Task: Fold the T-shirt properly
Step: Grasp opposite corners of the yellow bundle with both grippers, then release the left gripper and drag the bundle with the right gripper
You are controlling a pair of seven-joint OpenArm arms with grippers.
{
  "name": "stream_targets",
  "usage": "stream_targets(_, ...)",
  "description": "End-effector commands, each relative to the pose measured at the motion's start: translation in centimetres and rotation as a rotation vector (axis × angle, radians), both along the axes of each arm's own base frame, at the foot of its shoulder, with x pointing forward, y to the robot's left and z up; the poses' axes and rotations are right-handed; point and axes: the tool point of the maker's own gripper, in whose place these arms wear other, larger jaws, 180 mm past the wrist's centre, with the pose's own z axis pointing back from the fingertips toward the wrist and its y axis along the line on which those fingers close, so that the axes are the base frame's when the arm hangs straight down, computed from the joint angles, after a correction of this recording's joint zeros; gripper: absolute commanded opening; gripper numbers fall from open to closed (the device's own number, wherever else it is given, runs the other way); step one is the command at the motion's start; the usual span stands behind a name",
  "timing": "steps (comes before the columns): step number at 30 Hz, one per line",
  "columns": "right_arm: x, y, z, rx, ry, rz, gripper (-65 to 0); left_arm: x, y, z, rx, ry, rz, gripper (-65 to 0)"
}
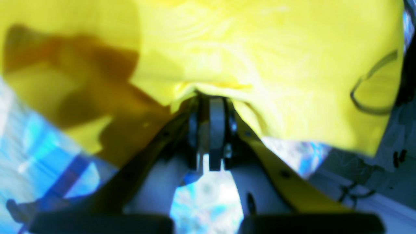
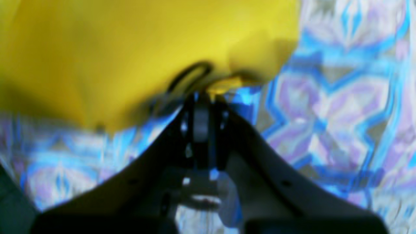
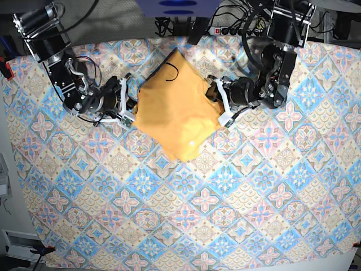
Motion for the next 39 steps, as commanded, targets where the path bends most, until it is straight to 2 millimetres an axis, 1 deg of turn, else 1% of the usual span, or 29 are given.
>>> stream_targets(1,0.3,-0.1,1.0,0.010,-0.026,0.013,-61.5,1.5,1.0,-0.2,0.052,-0.018,0.017,-60.9)
stream_targets(4,-1.1,-0.6,1.3,0.001,-0.027,0.041,-61.5,3.7,0.7,0.7,0.032,-0.071,0.033,-60.9)
stream_targets(5,-1.5,-0.5,1.5,0.001,-0.028,0.053,-61.5,4.1,0.1,1.0,0.018,-0.088,0.032,-60.9)
stream_targets(6,-1.8,-0.4,1.7,0.003,-0.030,0.060,-61.5,5.0,-0.1,1.5,0.016,-0.109,0.029,-60.9)
stream_targets(7,-2.0,-0.1,1.9,0.011,-0.036,0.068,-61.5,5.5,-0.2,1.7,0.018,-0.117,0.025,-60.9)
stream_targets(10,-2.2,0.1,2.9,0.017,-0.061,0.091,-61.5,6.1,-0.2,2.1,0.014,-0.128,0.028,-60.9)
stream_targets(12,-2.5,1.1,3.9,0.039,-0.085,0.116,-61.5,6.4,-0.2,2.3,0.011,-0.137,0.033,-60.9)
stream_targets(14,-2.8,2.0,5.1,0.060,-0.110,0.142,-61.5,7.2,-0.2,2.8,0.004,-0.161,0.038,-60.9)
stream_targets(17,-3.5,3.4,6.5,0.092,-0.139,0.177,-61.5,7.5,-0.2,2.9,0.002,-0.168,0.043,-61.1)
stream_targets(19,-3.9,4.3,7.4,0.115,-0.157,0.198,-61.5,8.1,0.2,3.3,-0.006,-0.188,0.071,-61.2)
stream_targets(22,-4.1,5.3,8.3,0.140,-0.176,0.217,-61.4,9.2,1.0,3.7,-0.011,-0.216,0.154,-61.2)
stream_targets(25,-4.2,5.7,8.5,0.152,-0.178,0.219,-61.4,9.2,1.0,3.8,-0.012,-0.215,0.162,-61.3)
stream_targets(26,-4.3,6.3,8.5,0.163,-0.177,0.228,-61.4,9.3,0.9,4.1,-0.014,-0.227,0.158,-61.3)
stream_targets(28,-4.4,7.9,8.8,0.192,-0.182,0.252,-61.3,8.6,0.8,4.4,-0.018,-0.239,0.155,-61.3)
stream_targets(30,-4.5,9.7,9.0,0.215,-0.185,0.295,-61.3,8.3,1.4,5.3,-0.024,-0.267,0.176,-61.3)
stream_targets(32,-4.5,11.9,9.6,0.246,-0.198,0.347,-61.3,7.1,2.9,5.8,-0.015,-0.266,0.216,-61.4)
stream_targets(35,-3.9,14.3,10.4,0.275,-0.222,0.395,-61.3,5.0,4.8,6.0,0.005,-0.256,0.264,-61.4)
stream_targets(37,-3.2,15.5,10.7,0.294,-0.233,0.401,-61.3,3.5,5.9,6.2,0.018,-0.255,0.295,-61.4)
stream_targets(39,-2.5,16.3,10.3,0.299,-0.225,0.390,-61.3,2.0,7.1,6.5,0.035,-0.258,0.325,-61.4)
